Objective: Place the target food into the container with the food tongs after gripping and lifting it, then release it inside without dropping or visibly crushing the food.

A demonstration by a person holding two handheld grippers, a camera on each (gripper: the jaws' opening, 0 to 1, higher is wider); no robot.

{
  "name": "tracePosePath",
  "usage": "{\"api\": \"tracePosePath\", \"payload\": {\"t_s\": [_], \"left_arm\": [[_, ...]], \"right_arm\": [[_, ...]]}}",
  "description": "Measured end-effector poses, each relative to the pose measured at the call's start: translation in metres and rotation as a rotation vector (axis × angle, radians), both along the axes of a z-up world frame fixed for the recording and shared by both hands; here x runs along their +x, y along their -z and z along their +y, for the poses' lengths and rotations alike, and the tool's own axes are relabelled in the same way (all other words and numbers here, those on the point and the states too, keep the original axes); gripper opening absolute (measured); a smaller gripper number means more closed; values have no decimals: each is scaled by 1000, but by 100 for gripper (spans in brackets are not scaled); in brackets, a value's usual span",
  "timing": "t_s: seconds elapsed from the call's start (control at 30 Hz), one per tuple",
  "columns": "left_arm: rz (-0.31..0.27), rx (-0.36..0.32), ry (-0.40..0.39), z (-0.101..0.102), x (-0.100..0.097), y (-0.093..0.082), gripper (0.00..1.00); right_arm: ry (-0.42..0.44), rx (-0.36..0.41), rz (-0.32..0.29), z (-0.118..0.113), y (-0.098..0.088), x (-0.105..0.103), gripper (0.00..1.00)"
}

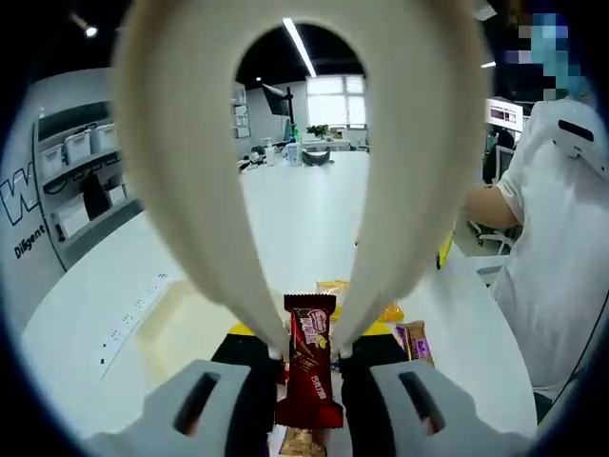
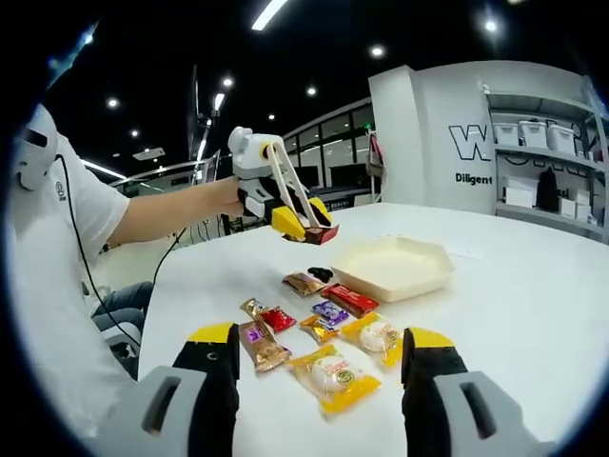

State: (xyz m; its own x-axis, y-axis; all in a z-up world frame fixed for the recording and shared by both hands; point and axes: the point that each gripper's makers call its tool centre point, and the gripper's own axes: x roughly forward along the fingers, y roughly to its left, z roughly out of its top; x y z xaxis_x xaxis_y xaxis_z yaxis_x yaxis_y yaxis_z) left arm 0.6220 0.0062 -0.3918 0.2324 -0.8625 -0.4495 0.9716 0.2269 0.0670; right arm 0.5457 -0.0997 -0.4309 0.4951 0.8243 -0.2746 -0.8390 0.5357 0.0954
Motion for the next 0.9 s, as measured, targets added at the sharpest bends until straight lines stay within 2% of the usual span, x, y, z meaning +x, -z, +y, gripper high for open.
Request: {"api": "tracePosePath", "payload": {"t_s": [0.47, 0.9], "left_arm": [[4, -9, -31, 4, 43, 1, 22], [-4, 15, -40, -4, 96, 15, 22]], "right_arm": [[-30, 0, -12, 4, -4, 10, 69], [-40, -7, -9, 4, -2, 15, 69]]}}
